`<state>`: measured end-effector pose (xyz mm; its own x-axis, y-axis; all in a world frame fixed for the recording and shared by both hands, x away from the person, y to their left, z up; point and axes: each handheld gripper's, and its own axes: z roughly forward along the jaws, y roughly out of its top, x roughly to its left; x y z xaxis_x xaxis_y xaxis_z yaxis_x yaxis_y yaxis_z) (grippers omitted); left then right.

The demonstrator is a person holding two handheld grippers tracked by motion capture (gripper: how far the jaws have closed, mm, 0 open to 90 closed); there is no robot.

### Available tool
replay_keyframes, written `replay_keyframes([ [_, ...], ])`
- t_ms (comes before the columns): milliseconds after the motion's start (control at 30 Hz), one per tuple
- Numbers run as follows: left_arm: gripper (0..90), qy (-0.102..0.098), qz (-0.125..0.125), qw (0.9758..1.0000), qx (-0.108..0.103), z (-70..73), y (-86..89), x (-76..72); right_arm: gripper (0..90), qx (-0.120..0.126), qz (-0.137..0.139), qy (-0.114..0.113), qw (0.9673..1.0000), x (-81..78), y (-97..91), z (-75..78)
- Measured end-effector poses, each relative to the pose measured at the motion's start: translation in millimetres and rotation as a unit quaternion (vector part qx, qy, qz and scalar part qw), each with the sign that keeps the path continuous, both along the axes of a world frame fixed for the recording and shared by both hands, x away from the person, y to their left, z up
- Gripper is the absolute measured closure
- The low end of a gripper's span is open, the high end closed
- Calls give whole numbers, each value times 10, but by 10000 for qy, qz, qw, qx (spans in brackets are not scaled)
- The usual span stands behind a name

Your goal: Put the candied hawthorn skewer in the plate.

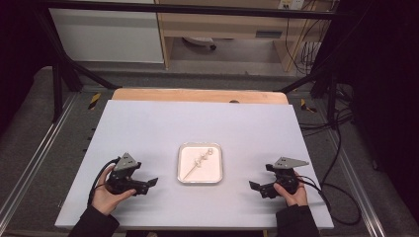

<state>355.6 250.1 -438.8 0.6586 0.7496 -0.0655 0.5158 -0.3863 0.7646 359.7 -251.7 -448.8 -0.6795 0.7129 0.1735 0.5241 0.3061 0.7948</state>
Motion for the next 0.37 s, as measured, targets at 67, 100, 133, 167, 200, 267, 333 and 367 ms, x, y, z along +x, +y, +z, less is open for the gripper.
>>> replay_keyframes([
  [67, 104, 6, 10, 10000, 6, -38, 50, -13, 6, -20, 8, 19, 10000, -2, 5, -7],
  [100, 100, 6, 10, 10000, 17, -53, 71, -17, 6, -22, 9, 40, 10000, -6, 6, -7],
  [133, 98, -5, 30, 10000, 29, -63, 86, -22, 6, -35, 20, 37, 10000, -8, 4, -7],
  [167, 94, -28, 39, 10000, 28, -71, 100, -25, 6, -30, 15, 41, 10000, -12, 5, -7],
  [200, 94, -32, 49, 10000, 24, -75, 112, -28, 6, -31, 18, 43, 10000, -15, 5, -9],
  [267, 93, -27, 39, 10000, 1, -80, 127, -37, 6, -48, 19, 38, 10000, -19, 7, -15],
  [333, 91, -8, 24, 10000, 14, -87, 132, -41, 6, -62, 16, 66, 10000, -22, 10, -19],
  [367, 90, 4, 24, 10000, 30, -91, 134, -40, 6, -79, 25, 81, 9999, -21, 9, -18],
])
